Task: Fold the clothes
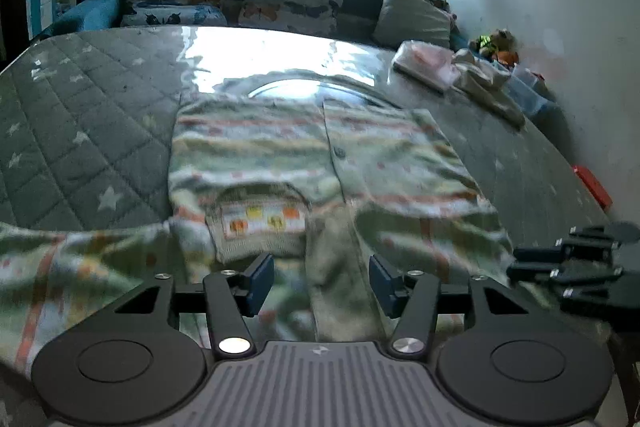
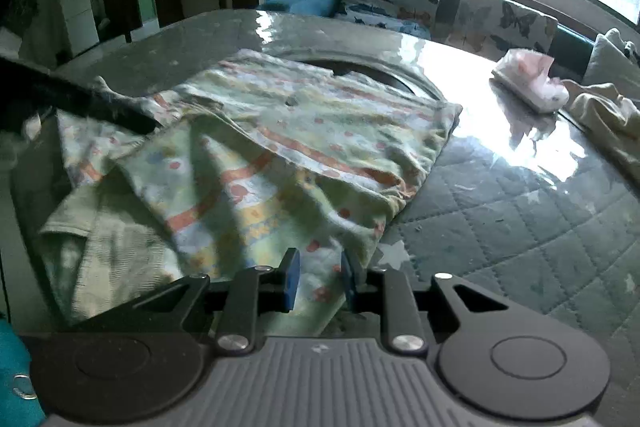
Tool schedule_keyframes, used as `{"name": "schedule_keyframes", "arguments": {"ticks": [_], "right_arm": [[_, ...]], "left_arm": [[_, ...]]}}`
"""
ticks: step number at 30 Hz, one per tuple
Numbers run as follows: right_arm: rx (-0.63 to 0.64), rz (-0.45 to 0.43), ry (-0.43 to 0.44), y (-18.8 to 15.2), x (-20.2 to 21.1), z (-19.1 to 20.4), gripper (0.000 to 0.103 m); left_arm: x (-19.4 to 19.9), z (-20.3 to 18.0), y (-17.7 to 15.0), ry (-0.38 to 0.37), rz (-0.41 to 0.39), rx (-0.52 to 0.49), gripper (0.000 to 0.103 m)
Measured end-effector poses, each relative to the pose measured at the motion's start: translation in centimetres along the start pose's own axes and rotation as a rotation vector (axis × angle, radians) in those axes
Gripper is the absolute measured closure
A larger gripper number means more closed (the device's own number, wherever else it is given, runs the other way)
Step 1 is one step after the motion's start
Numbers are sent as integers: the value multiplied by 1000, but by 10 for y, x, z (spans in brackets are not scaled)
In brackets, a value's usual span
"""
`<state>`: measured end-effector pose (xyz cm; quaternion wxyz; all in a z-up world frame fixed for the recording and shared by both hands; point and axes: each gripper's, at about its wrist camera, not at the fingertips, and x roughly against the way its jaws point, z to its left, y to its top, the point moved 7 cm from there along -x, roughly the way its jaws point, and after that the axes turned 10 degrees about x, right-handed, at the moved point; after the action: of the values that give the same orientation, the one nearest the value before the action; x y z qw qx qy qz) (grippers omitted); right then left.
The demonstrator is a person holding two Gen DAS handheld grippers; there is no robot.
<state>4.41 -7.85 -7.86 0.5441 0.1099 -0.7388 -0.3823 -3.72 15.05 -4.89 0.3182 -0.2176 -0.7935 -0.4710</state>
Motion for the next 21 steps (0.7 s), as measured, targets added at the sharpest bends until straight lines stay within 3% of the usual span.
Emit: {"name": "schedule_keyframes", "arguments": {"ticks": [5, 6, 9, 11, 16, 18, 21], "right_arm": [[14, 6, 18, -5, 4, 8, 80], [14, 9, 18, -7, 4, 9, 79], [15, 19, 18, -10, 2, 11, 79], [15, 25, 18, -13, 1, 12, 77], [24, 35, 18, -16, 1, 12, 75], [32, 36, 15, -15, 2, 13, 74], [48, 21, 15, -8, 5, 15, 74]], "left_arm": [[-3, -6, -16, -15, 22, -13, 51], [-4, -8, -17, -24, 26, -15, 63], [-3, -14, -19, -43, 30, -19, 87], [7, -19, -13, -54, -1, -23, 89], [21, -22, -6, -12, -62, -74, 86], [17, -16, -8, 52, -53, -98, 63], [19, -9, -4, 61, -65, -85, 63]]}}
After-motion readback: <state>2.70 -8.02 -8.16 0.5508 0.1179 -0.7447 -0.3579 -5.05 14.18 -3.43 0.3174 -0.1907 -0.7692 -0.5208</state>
